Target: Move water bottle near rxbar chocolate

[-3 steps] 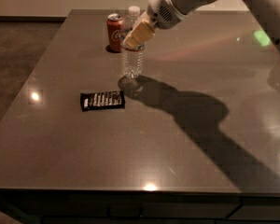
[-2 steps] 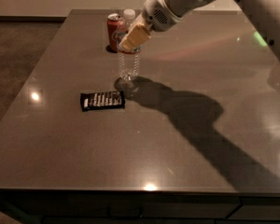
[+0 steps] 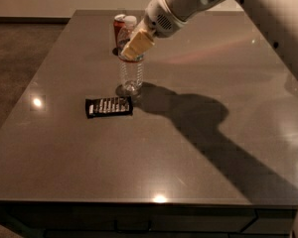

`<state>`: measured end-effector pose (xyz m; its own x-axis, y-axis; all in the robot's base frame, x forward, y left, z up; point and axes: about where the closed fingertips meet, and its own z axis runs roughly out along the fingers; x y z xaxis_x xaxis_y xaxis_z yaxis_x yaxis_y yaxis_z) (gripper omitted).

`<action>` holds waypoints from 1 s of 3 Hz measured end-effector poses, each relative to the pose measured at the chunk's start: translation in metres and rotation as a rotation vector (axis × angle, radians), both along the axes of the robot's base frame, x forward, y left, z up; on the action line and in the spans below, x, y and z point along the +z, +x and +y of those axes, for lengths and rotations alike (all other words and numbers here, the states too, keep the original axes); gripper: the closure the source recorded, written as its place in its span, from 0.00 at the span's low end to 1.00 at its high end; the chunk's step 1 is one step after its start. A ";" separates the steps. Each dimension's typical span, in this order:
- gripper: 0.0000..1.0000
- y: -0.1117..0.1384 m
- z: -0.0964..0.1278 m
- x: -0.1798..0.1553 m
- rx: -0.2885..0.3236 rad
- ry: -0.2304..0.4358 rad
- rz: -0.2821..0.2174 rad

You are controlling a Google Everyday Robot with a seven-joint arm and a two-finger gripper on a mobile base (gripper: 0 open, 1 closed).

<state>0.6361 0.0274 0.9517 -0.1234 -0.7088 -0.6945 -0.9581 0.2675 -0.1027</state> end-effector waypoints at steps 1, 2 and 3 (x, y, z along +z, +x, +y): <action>0.83 -0.005 0.005 -0.006 0.018 0.003 0.018; 0.59 -0.008 0.009 -0.011 0.027 0.009 0.024; 0.20 -0.010 0.009 -0.012 0.032 0.009 0.026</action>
Offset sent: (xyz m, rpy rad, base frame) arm -0.0117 0.0081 -0.0133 0.0178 0.0271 0.0296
